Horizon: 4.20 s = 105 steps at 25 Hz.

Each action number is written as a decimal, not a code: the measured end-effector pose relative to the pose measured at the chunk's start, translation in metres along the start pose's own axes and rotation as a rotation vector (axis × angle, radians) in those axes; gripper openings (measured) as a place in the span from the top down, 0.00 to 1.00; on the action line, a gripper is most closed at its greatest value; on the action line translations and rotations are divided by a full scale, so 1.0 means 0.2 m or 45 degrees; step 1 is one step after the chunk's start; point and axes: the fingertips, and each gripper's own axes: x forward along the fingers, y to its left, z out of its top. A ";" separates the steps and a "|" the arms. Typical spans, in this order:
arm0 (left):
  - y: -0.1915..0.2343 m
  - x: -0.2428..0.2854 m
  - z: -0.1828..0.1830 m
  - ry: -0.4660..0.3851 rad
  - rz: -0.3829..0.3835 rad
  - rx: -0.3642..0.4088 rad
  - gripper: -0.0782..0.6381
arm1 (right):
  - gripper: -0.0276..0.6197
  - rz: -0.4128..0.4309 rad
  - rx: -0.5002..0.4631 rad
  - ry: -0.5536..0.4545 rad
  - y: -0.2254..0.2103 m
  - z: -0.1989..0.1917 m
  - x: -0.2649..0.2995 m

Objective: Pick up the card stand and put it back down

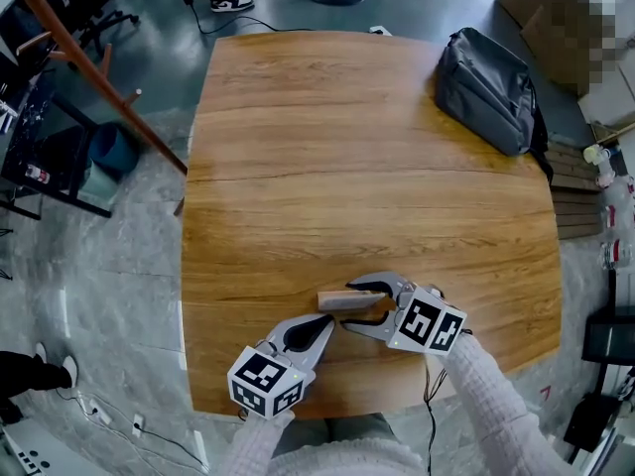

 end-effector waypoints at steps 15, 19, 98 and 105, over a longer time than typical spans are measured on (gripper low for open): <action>0.03 -0.05 0.00 -0.047 0.039 -0.021 0.88 | 0.57 0.005 -0.093 0.115 0.00 -0.07 0.12; 0.03 -0.06 0.01 -0.053 0.037 -0.020 0.88 | 0.57 -0.023 -0.148 0.190 -0.02 -0.12 0.14; -0.37 -0.42 0.48 -0.216 -0.070 0.279 0.88 | 0.67 -0.604 0.029 -0.176 0.22 0.51 -0.52; -0.37 -0.41 0.45 -0.192 -0.070 0.292 0.88 | 0.67 -0.599 0.015 -0.150 0.22 0.50 -0.53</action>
